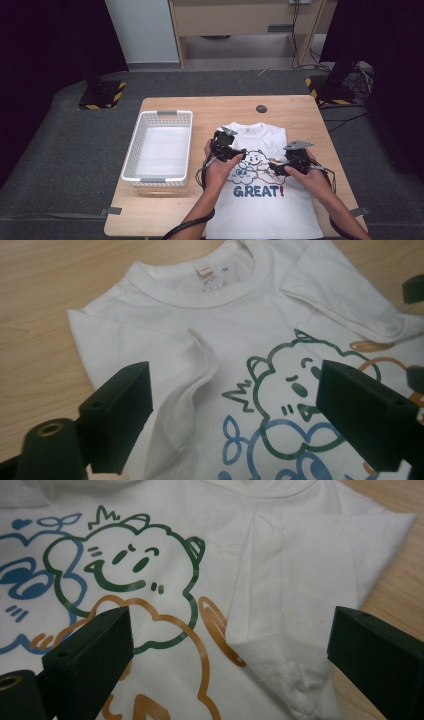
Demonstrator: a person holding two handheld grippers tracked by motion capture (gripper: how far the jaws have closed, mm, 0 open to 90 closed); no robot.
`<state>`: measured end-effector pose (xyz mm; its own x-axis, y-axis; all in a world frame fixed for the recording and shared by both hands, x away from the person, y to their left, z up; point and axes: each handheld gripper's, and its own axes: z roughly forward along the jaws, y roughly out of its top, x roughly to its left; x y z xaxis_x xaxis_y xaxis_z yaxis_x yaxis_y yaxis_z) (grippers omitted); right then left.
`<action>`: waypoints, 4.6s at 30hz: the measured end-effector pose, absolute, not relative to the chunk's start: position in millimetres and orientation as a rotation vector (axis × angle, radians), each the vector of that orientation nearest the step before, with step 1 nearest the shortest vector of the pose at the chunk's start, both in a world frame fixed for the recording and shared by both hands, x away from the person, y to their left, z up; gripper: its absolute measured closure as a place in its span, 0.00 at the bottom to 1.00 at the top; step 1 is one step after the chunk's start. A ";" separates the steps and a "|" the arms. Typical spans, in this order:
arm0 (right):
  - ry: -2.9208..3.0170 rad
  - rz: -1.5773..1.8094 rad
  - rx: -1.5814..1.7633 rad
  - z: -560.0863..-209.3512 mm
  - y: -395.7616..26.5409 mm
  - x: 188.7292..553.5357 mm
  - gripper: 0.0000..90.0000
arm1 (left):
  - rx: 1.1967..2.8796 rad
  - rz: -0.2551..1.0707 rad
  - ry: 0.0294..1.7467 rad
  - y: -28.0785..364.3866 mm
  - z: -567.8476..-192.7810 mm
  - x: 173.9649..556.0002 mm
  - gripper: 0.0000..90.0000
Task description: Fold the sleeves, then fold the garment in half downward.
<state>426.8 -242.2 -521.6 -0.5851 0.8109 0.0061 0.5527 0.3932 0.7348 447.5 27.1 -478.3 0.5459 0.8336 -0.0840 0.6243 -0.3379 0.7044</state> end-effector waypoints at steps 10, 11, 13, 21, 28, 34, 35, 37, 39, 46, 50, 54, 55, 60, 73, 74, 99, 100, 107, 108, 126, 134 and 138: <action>2.307 0.973 1.232 -509.2 -255.4 432.9 0.11 | 2.137 0.345 1.149 34.4 -474.5 448.0 0.08; 2.303 0.976 1.254 -508.8 -255.9 434.0 0.12 | 2.136 0.342 1.149 34.9 -474.0 448.9 0.08; 2.296 0.953 1.257 -506.0 -259.2 436.2 0.13 | 2.136 0.336 1.148 35.7 -473.0 451.4 0.09; 2.279 0.947 1.285 -492.8 -268.3 454.3 0.18 | 2.148 0.357 1.145 43.0 -469.5 464.3 0.10; 2.274 0.922 1.282 -487.9 -261.5 473.5 0.28 | 2.134 0.372 1.191 54.7 -474.4 476.6 0.10; 2.262 0.904 1.276 -485.9 -258.8 486.8 0.34 | 2.108 0.404 1.229 60.0 -477.1 486.1 0.12; 2.258 0.906 1.278 -485.5 -259.3 488.8 0.34 | 2.106 0.411 1.233 60.6 -477.2 488.3 0.12; 2.250 0.911 1.287 -484.9 -260.3 492.7 0.35 | 2.123 0.442 1.233 61.0 -478.2 494.1 0.13; 2.245 0.913 1.293 -484.8 -261.4 496.9 0.36 | 2.110 0.447 1.249 62.0 -478.6 499.9 0.13; 2.223 0.937 1.333 -488.9 -266.3 507.8 0.36 | 2.087 0.450 1.285 56.6 -481.0 512.5 0.13; 2.210 0.957 1.360 -490.9 -271.1 511.6 0.35 | 2.101 0.447 1.277 49.2 -486.1 517.3 0.13; 2.205 0.961 1.381 -492.6 -276.8 513.8 0.34 | 2.112 0.443 1.280 44.9 -494.2 520.1 0.13; 2.205 0.954 1.386 -493.3 -278.0 514.4 0.34 | 2.111 0.443 1.280 44.5 -495.5 520.7 0.13; 2.204 0.950 1.400 -498.4 -281.5 517.1 0.34 | 2.111 0.454 1.269 44.3 -497.4 523.3 0.13; 2.203 0.919 1.422 -517.1 -278.3 534.3 0.30 | 2.096 0.465 1.281 40.0 -506.5 531.3 0.13; 2.201 0.917 1.426 -518.0 -279.3 535.8 0.31 | 2.102 0.468 1.274 37.5 -506.6 531.0 0.13; 2.217 0.895 1.392 -529.2 -273.3 545.7 0.36 | 2.089 0.508 1.357 49.1 -528.9 540.6 0.13; 2.214 0.897 1.391 -529.4 -272.9 545.2 0.37 | 2.085 0.508 1.356 48.8 -529.3 540.3 0.14; 2.210 0.899 1.388 -529.3 -272.0 543.3 0.40 | 2.086 0.519 1.337 48.3 -527.2 540.2 0.14; 2.210 0.898 1.389 -529.2 -271.8 543.3 0.40 | 2.084 0.523 1.337 49.0 -527.1 540.0 0.14; 2.214 0.916 1.372 -529.3 -271.8 542.7 0.47 | 2.044 0.534 1.373 61.2 -531.3 543.6 0.17; 2.217 0.924 1.367 -529.3 -273.4 543.0 0.51 | 2.055 0.520 1.335 60.8 -530.7 543.9 0.21; 2.211 0.933 1.385 -528.4 -274.3 544.9 0.61 | 2.056 0.513 1.293 59.3 -529.9 539.4 0.35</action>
<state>544.9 -274.3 -528.4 -0.4495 0.8926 0.0360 0.6485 0.2984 0.7003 539.4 59.3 -529.9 0.4379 0.8989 -0.0129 0.6460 -0.3047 0.6999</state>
